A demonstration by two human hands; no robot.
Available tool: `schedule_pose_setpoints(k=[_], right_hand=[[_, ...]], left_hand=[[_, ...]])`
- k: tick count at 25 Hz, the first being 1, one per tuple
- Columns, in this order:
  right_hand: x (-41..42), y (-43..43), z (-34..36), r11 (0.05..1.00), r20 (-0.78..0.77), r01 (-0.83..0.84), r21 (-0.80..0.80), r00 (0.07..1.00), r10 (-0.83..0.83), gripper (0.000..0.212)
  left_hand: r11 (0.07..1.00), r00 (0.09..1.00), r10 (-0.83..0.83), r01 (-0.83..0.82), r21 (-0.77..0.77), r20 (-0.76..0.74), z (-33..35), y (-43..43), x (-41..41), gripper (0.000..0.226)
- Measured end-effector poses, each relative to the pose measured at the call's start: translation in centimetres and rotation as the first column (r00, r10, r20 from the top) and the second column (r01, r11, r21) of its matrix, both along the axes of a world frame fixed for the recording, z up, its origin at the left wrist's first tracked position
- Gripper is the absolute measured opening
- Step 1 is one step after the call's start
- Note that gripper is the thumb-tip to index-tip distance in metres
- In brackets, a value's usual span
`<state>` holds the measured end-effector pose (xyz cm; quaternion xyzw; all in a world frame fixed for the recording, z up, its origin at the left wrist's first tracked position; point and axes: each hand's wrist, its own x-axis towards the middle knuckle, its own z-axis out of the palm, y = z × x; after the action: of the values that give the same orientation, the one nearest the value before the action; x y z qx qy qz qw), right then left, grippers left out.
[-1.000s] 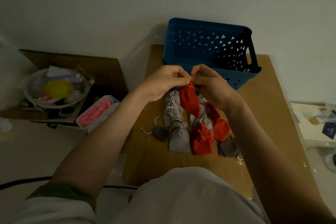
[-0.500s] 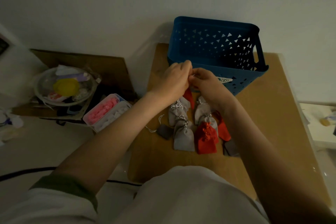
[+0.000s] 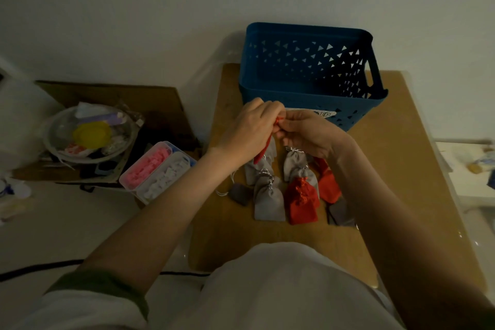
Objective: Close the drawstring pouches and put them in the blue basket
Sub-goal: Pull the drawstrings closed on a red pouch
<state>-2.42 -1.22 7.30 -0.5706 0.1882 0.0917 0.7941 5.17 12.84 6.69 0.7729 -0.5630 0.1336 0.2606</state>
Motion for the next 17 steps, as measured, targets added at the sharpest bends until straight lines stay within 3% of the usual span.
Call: schedule_pose_setpoints(k=[5,7,9,11,13,17], right_hand=[[-0.5,-0.2,-1.3,0.996,0.023,0.057,0.067,0.998,-0.059,0.023],[-0.6,-0.2,-1.5,0.991,0.059,0.076,0.106,0.995,-0.082,0.022],[-0.6,-0.3,-1.5,0.989,0.09,0.077,0.13,0.992,-0.089,0.022],[-0.4,-0.1,-1.5,0.988,0.113,0.069,0.138,0.99,-0.085,0.024],[-0.3,-0.1,-1.6,0.988,0.13,0.066,0.14,0.988,-0.084,0.026],[-0.4,-0.2,-2.0,0.994,0.146,0.038,0.102,0.988,-0.053,0.024]], left_hand=[[0.999,0.99,-0.026,0.031,-0.035,0.135,-0.7,-0.6,0.1,0.005],[0.998,0.996,0.039,-0.042,-0.04,-0.08,-0.4,-1.0,0.2,0.007],[0.988,0.896,0.117,-0.148,-0.041,-0.428,-0.1,-1.4,0.3,0.012],[0.961,0.791,0.134,-0.252,-0.118,-0.597,-0.4,-1.6,0.5,0.016],[0.934,0.759,0.162,-0.324,-0.15,-0.631,-0.8,-1.7,0.6,0.015],[0.942,0.814,0.186,-0.307,-0.136,-0.55,-1.4,-1.7,0.3,0.008]])
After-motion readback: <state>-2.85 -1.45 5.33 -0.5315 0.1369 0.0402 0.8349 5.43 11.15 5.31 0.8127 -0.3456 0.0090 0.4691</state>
